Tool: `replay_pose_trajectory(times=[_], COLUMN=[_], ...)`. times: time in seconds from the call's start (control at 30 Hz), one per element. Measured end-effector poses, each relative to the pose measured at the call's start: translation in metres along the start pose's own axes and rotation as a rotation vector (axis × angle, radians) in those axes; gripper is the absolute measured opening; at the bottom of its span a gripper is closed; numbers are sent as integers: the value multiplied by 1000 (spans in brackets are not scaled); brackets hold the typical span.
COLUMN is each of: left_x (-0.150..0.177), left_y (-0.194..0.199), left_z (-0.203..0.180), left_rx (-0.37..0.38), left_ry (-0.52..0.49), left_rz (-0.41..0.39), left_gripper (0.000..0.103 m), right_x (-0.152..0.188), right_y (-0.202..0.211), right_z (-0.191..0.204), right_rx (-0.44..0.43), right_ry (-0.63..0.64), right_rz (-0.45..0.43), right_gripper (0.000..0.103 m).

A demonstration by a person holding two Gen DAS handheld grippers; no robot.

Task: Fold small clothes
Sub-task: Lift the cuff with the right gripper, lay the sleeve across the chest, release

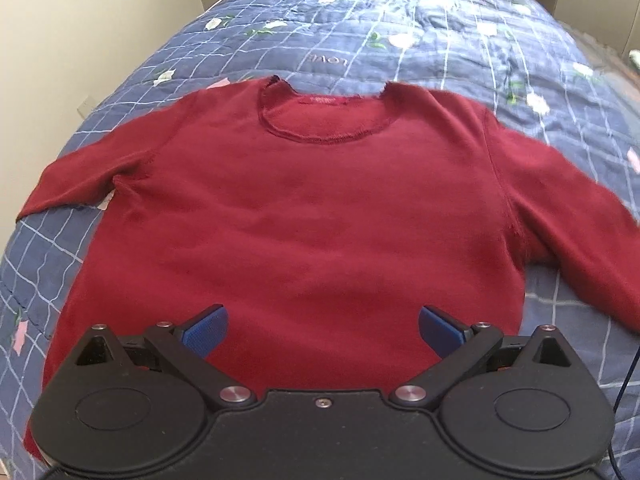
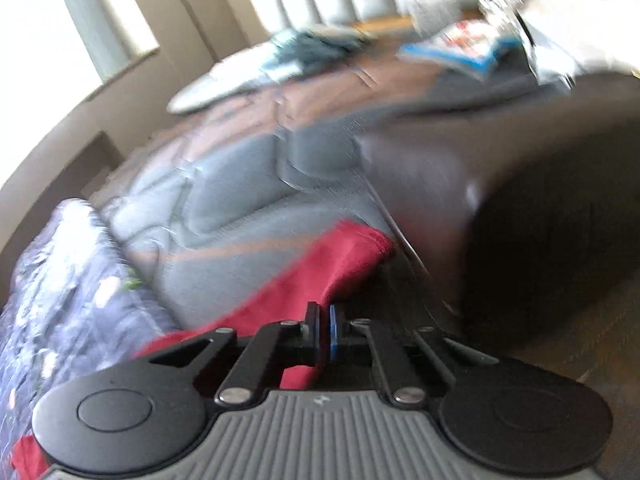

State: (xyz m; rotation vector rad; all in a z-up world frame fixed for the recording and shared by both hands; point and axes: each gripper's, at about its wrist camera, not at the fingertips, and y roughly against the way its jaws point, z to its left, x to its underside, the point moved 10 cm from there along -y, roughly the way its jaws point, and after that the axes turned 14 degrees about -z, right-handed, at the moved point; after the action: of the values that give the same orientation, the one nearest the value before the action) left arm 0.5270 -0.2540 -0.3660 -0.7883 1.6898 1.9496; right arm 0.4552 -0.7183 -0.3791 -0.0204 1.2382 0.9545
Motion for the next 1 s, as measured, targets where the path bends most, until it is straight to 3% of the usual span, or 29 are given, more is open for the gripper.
replay_pose_trajectory(times=[0.23,0.43,0.53,0.73,0.87,1.0], left_x=[-27,-53,-64,-80,-81,-73], left_y=[1,-6,-9,-18,-30,-43], left_z=[38,85,115,177,213,238], left_rx=[63,98,99,87,67,57], left_ry=[69,96,114,149,178,210], left_rz=[-52,-82,-97,-130,-151,-133], left_gripper=[101,101,101,102,102,102], right_x=[-43,-29,7,127,212,282], right_y=[44,101,135,201,226,241], right_z=[118,250,314,407,428,412], right_rx=[-298,-555,-684,-919,-1002,-1026], right_ry=[264,451,537,757,898,1006], right_rz=[-107,-145,-129,-47,35,121], right_gripper=[5,5,5,5,5,5])
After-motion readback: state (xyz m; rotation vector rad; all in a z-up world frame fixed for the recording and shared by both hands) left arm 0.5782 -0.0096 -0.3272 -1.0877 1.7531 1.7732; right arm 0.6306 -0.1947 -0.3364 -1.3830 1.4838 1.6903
